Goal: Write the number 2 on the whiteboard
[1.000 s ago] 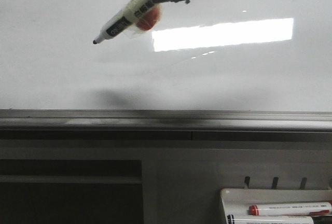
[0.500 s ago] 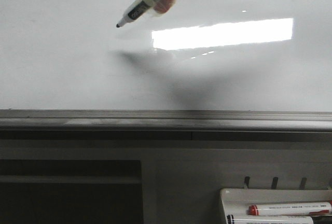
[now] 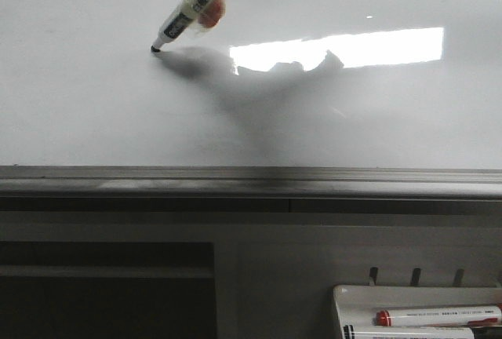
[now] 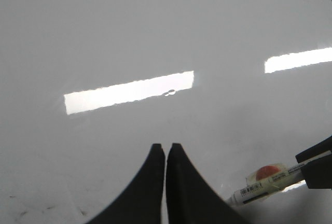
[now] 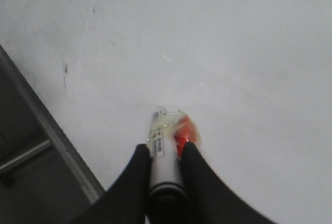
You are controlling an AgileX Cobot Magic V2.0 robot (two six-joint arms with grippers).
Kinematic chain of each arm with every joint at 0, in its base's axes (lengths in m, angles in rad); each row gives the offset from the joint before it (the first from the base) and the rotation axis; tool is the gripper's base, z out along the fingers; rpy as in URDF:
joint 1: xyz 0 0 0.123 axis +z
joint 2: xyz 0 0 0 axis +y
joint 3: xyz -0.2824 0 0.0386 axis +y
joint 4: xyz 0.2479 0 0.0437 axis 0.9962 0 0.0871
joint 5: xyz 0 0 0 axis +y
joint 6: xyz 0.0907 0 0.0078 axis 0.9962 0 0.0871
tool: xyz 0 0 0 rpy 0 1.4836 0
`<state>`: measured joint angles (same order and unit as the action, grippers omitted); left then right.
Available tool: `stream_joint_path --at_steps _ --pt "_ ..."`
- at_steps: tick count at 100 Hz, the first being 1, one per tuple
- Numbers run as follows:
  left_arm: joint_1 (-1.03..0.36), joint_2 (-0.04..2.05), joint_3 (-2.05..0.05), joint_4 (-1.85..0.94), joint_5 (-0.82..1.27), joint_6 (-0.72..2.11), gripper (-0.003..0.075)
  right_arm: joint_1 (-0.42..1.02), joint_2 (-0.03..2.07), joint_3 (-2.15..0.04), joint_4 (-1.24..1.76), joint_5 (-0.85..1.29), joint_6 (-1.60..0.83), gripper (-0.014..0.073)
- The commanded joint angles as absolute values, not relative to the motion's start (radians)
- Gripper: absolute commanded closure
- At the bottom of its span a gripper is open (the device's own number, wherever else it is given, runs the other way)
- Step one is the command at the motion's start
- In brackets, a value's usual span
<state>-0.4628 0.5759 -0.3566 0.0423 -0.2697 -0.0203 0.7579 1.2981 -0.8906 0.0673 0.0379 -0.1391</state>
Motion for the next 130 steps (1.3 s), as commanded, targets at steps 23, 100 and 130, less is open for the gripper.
stream_joint_path --at_steps 23,100,130 --pt "-0.461 0.581 -0.384 0.034 -0.352 -0.029 0.0741 0.663 1.267 -0.952 0.024 0.0 -0.147 0.0643" --pt "-0.461 0.581 -0.384 0.034 -0.375 -0.029 0.0741 0.797 1.302 -0.835 0.017 0.102 -0.127 0.0643" --pt "-0.461 0.581 -0.384 0.034 -0.375 -0.027 0.0741 0.759 1.231 -0.787 0.015 0.182 -0.127 0.0643"
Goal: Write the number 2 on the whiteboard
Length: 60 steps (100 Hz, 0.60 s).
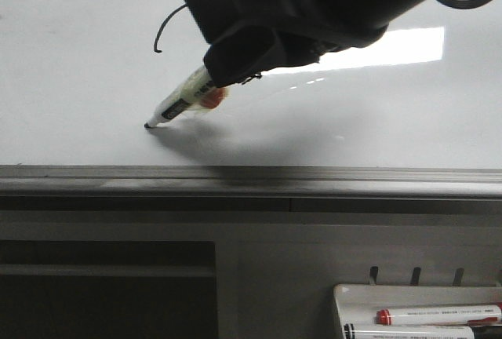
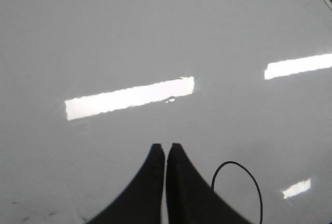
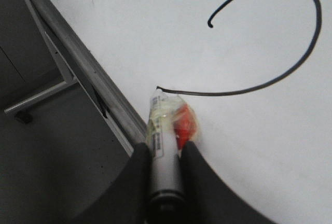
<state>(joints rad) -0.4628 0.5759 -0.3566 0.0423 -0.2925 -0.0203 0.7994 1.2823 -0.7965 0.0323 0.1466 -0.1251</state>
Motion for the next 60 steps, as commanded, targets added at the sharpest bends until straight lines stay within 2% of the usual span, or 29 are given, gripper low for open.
stream_joint_path --at_steps 1,40,60 --pt "-0.461 0.581 -0.384 0.034 -0.375 -0.027 0.0741 0.757 1.224 -0.783 0.015 0.186 -0.127 0.0643" --pt "-0.461 0.581 -0.384 0.07 -0.375 -0.027 0.0741 0.648 1.028 -0.633 0.015 0.189 -0.117 0.0643" --pt "-0.473 0.581 -0.384 0.117 -0.376 -0.027 0.0741 0.807 0.977 -0.695 0.021 0.174 -0.117 0.0643"
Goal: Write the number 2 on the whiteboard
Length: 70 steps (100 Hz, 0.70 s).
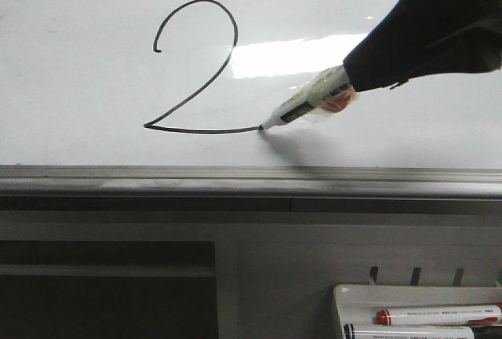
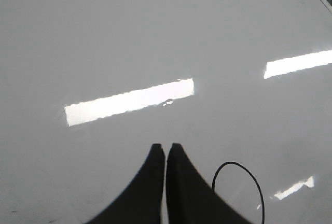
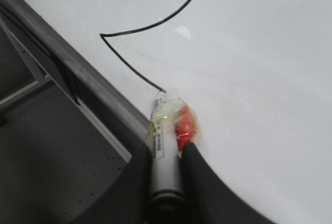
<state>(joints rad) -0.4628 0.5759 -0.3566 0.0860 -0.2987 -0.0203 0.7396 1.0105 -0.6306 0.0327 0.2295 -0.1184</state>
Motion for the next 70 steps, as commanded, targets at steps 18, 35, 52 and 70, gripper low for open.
stream_joint_path --at_steps 18,35,52,70 --pt "-0.528 0.583 -0.384 0.183 -0.389 -0.027 0.0741 0.922 1.007 -0.777 0.021 0.209 -0.117 0.0643" --pt "-0.628 0.623 -0.384 0.476 -0.346 -0.029 0.0731 0.925 1.089 -0.847 -0.006 0.25 -0.119 0.0643" --pt "-0.726 0.718 -0.384 0.623 -0.298 -0.027 0.0429 0.939 1.166 -0.949 -0.008 0.35 -0.119 0.0643" --pt "-0.732 0.834 -0.384 0.629 -0.274 -0.025 0.0281 0.948 1.194 -1.014 -0.009 0.397 -0.119 0.0643"
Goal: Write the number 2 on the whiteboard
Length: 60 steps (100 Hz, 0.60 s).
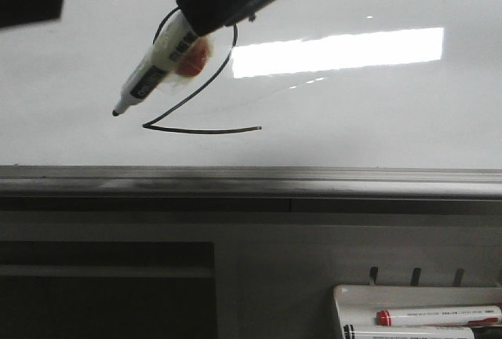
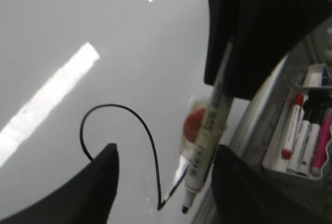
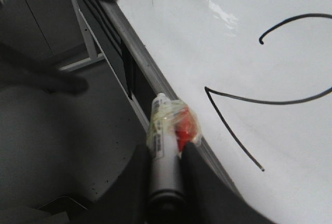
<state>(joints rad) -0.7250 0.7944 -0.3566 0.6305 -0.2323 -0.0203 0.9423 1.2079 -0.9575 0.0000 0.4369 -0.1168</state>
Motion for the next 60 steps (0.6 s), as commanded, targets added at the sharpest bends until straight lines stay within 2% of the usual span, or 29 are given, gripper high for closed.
stream_joint_path --at_steps 1,37,49,60 --pt "-0.732 0.838 -0.384 0.631 -0.273 -0.025 0.0281 0.948 1.194 -1.018 -0.009 0.399 -0.119 0.0643" --pt "-0.73 0.947 -0.392 0.662 -0.289 -0.023 0.0289 1.0 1.194 -1.061 0.0 0.448 -0.119 0.0643" --pt "-0.73 0.948 -0.392 0.655 -0.29 -0.023 0.0391 1.0 1.194 -1.061 0.011 0.466 -0.119 0.0643" --pt "-0.73 0.95 -0.39 0.655 -0.288 -0.023 0.056 1.0 1.194 -1.061 0.03 0.468 -0.119 0.0643"
